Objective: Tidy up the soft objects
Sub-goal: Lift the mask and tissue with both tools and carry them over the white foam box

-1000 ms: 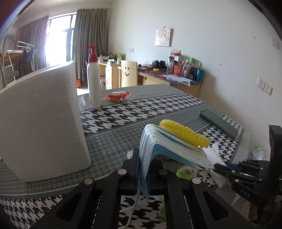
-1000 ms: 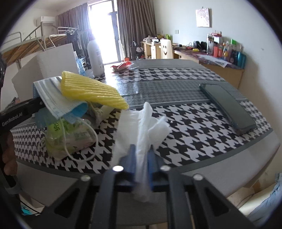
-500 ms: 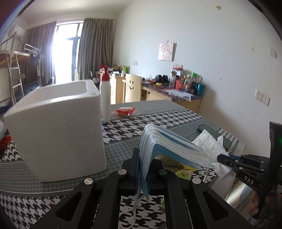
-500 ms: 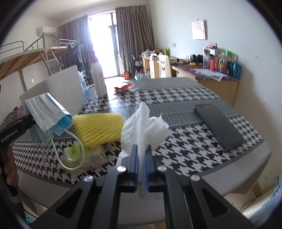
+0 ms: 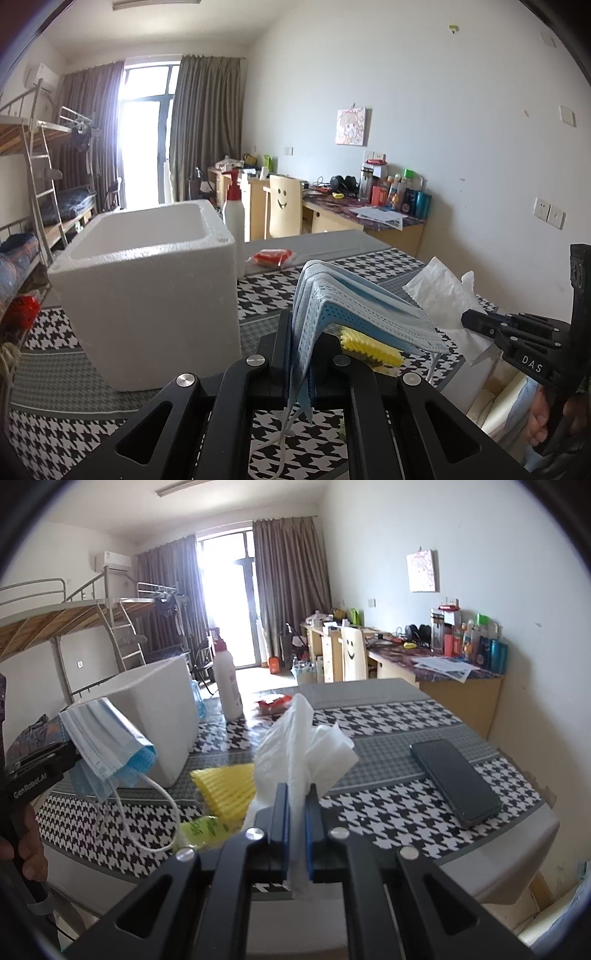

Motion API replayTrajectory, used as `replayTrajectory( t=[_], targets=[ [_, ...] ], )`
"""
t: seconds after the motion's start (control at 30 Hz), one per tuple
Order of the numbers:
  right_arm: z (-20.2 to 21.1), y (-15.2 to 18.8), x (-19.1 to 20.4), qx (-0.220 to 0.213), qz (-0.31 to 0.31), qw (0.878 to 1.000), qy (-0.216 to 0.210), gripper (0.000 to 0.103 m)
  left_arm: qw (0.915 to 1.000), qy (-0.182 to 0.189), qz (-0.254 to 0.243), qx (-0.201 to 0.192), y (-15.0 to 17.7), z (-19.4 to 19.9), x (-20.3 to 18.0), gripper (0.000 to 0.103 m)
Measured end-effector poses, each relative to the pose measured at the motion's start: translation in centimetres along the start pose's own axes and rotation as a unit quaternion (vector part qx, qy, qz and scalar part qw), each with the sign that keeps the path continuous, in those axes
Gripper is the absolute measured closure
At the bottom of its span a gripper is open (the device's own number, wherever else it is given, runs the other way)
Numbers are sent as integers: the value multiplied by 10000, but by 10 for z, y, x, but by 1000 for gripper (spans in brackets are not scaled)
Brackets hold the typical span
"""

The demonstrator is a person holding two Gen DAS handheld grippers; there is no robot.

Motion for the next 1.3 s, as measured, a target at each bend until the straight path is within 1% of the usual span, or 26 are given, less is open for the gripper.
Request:
replayTrajectory(
  t=[0.17,0.5,0.7,0.83,1.0,1.3],
  targets=[
    [2,-4,9,-22,49,9999,-119,94,10000,-17,-36,-19,-8,2,3,96],
    [-5,-24,16,-144,113,9998,-121,93,9999,12,-46,-118,-25,0,14,96],
    [-10,-37,18,-224,122,9996,-131,93,9999,-55,-67,-124,-36,-7,19,96],
    [-13,-43,19,-287,141,9994,-140,93,9998,-14,-126,-134,-38,-10,18,96],
    [-16,-51,19,-367,132,9991,-160,93,9995,35,-174,-243,-49,-10,17,96],
    [-19,-62,19,-483,121,9985,-225,93,9990,-81,-288,-343,-60,-10,17,96]
  ],
)
Point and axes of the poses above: each gripper's, at about its wrist camera, not at the fingertips, and z roughly against the way its jaws point, x to its left, y to its underside, the point moved 3 cm from there along -z, roughly the way its jaws point, and after that the axes turned 12 degrees about -z, right-handed, at the moved point
